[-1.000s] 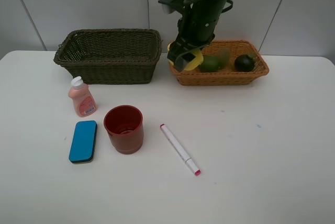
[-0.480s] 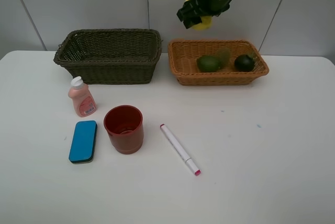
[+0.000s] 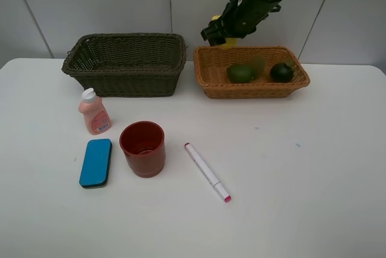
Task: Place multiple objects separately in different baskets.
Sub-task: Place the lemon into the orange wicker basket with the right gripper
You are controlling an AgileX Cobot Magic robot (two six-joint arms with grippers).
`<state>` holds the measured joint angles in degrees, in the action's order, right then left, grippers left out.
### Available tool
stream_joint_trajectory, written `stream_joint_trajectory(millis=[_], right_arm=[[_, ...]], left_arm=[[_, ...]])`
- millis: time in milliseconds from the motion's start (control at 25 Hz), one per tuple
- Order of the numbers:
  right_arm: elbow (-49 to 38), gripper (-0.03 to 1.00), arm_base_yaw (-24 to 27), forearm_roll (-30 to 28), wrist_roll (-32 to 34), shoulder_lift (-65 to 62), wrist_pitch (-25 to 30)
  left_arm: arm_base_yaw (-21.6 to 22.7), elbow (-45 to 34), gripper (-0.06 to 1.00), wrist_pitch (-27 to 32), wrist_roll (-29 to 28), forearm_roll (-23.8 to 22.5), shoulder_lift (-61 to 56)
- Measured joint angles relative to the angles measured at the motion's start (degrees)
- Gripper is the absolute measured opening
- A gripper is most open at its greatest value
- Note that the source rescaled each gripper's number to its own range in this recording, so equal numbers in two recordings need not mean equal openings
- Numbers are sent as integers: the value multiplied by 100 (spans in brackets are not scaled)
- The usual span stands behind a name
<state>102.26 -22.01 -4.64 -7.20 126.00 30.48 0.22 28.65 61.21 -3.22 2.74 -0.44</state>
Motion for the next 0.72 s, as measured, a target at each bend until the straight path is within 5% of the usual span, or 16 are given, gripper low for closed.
stream_joint_trajectory(millis=[720], right_arm=[[0,58,0,376,0,410,-5]], left_arm=[[0,0,100,0,0,0,0]])
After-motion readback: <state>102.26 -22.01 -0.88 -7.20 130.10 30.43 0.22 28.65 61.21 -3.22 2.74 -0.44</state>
